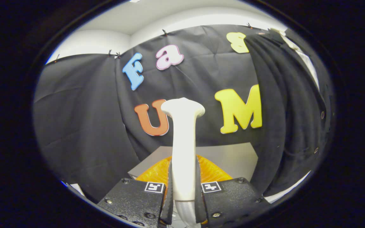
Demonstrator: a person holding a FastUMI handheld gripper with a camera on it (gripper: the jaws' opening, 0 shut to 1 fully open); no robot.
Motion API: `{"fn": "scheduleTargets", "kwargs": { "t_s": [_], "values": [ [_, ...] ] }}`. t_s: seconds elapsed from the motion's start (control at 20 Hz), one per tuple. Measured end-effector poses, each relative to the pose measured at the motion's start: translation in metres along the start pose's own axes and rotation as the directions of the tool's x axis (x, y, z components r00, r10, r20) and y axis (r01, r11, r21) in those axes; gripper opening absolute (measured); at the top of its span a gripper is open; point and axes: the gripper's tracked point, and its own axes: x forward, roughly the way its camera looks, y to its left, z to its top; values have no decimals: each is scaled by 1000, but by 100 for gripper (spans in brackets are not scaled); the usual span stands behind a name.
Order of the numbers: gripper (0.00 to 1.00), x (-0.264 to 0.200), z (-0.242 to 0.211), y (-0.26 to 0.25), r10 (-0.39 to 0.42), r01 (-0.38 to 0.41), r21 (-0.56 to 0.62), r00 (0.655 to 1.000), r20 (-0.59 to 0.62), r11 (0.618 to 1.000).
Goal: Iron the clothes twice with a garment steamer, once on the left side and once on the right side.
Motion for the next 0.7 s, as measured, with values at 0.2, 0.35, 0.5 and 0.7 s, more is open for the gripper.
{"fn": "scheduleTargets", "kwargs": {
  "t_s": [0.2, 0.35, 0.5, 0.7],
  "values": [
    [30, -69, 43, -13, -22, 23, -6, 994, 109, 1000],
    [30, -104, 69, -36, -65, 68, -8, 980, 189, 998],
    [30, -147, 90, -60, -117, 121, 2, 963, 243, 993],
    [29, -186, 117, -107, -201, 205, 19, 930, 309, 979]
  ]
}}
